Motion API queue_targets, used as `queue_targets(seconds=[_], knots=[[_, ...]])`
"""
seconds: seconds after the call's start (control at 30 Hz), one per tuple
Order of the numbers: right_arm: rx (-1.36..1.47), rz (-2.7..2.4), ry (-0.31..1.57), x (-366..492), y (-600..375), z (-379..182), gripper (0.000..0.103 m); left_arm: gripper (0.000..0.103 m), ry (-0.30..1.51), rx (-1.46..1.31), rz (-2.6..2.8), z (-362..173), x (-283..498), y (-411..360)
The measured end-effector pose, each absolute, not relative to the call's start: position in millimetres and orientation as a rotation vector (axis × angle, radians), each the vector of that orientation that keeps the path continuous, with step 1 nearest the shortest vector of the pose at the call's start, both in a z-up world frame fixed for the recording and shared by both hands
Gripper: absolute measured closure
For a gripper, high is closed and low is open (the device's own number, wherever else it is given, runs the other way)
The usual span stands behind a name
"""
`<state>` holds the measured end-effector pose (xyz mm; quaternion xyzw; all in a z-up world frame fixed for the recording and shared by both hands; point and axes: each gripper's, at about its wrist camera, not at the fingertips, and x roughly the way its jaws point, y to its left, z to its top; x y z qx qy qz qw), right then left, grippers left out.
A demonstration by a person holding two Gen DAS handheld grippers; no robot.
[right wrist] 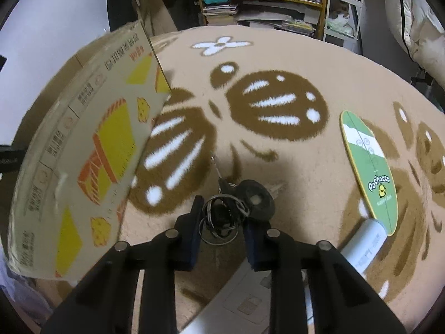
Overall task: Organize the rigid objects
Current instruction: 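Move the right tool back to the items and grasp the bunch of keys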
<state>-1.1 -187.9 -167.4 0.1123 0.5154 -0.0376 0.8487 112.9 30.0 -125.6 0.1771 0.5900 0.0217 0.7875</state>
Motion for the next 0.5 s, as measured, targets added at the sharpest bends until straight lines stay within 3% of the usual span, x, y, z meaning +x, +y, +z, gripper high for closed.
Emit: queue_targets(seconds=[0.5], knots=[[0.327, -0.103, 0.992, 3, -205, -144, 0.076, 0.079, 1.269, 0.389, 0.047, -126, 111, 30]])
